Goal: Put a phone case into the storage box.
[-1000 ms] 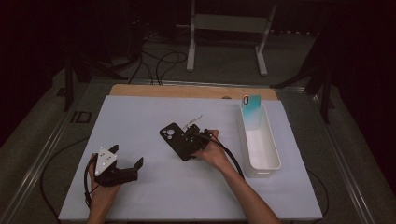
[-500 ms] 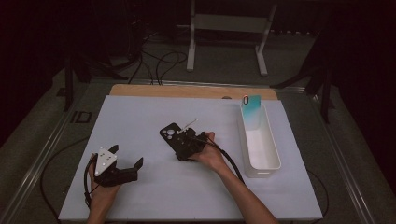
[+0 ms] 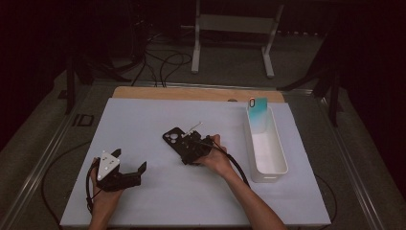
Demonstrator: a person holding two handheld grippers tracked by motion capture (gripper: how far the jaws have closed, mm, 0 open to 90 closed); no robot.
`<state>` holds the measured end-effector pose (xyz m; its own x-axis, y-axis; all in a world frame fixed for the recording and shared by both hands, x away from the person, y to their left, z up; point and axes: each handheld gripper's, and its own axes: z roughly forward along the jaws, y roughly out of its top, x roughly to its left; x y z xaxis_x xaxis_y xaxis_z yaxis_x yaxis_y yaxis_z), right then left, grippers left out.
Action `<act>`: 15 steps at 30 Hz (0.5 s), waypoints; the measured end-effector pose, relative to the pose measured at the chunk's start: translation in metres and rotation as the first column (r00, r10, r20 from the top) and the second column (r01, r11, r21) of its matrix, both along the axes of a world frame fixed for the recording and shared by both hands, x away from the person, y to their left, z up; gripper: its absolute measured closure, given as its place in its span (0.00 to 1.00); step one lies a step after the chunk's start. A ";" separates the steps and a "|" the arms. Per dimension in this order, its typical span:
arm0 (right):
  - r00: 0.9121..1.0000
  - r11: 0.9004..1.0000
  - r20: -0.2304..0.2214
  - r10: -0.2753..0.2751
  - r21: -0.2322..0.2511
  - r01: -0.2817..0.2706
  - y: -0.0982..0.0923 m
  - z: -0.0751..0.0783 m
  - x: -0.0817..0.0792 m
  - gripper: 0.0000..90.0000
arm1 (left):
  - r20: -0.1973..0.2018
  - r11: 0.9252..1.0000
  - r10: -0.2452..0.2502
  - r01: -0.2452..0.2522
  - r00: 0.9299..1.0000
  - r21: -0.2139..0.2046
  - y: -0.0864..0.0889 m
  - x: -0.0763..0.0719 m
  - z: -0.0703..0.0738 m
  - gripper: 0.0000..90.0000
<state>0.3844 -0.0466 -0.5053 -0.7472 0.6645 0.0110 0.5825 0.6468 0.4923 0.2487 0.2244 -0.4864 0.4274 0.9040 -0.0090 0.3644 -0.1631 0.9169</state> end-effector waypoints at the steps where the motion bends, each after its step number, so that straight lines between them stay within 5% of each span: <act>1: 1.000 1.000 0.002 -0.007 0.016 0.007 -0.002 0.002 0.000 0.17 | -0.001 1.000 -0.001 0.001 1.000 0.000 0.000 0.000 0.000 0.00; 15: 0.999 0.985 0.053 0.013 0.172 -0.022 -0.020 0.031 -0.016 0.17 | -0.025 1.000 -0.013 0.012 1.000 -0.023 -0.005 0.002 0.006 0.00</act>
<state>0.3683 -0.0670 -0.4741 -0.7613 0.6427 0.0858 0.5428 0.5594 0.6264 0.2510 0.2195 -0.4806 0.4382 0.8980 -0.0403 0.3854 -0.1472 0.9109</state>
